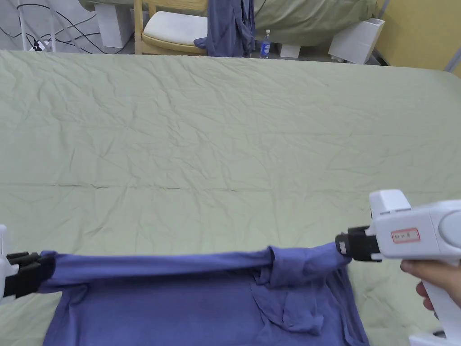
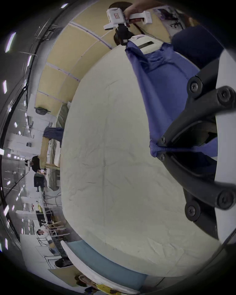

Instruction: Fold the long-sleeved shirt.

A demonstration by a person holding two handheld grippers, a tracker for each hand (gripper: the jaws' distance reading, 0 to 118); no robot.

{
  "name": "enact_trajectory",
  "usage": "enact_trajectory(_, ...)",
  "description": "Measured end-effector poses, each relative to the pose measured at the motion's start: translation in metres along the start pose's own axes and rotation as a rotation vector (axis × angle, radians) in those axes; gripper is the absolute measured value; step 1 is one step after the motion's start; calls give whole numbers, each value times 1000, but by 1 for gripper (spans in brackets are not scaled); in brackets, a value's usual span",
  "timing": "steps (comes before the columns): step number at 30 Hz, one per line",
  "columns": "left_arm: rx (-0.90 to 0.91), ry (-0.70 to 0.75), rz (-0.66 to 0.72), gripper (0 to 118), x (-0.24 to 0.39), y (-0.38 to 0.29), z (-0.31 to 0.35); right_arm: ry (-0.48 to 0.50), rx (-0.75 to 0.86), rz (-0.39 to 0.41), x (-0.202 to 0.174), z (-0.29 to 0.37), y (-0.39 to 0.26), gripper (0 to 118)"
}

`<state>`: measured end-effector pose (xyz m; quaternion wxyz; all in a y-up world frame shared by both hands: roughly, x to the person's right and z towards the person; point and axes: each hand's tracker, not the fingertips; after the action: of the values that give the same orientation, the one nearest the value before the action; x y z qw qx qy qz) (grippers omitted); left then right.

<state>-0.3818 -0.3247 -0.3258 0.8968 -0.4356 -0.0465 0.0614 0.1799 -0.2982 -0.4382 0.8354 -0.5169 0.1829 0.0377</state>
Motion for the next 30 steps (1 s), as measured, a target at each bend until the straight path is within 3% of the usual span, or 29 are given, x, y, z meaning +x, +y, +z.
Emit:
enact_trajectory(10, -94, -11, 44, 3, 5, -61, 17, -3, -69, -6, -4, 7, -77, 7)
enact_trajectory(16, -113, -14, 38, 3, 9, -74, 24, -44, -82, 74, -12, 14, -94, 7)
enact_trajectory(23, -175, -12, 41, 3, 9, -92, 15, -60, -163, 106, -16, -1, -115, 7)
enact_trajectory(30, -261, 3, 87, 3, 0, -113, -13, -95, -251, 70, -6, -36, -122, 8)
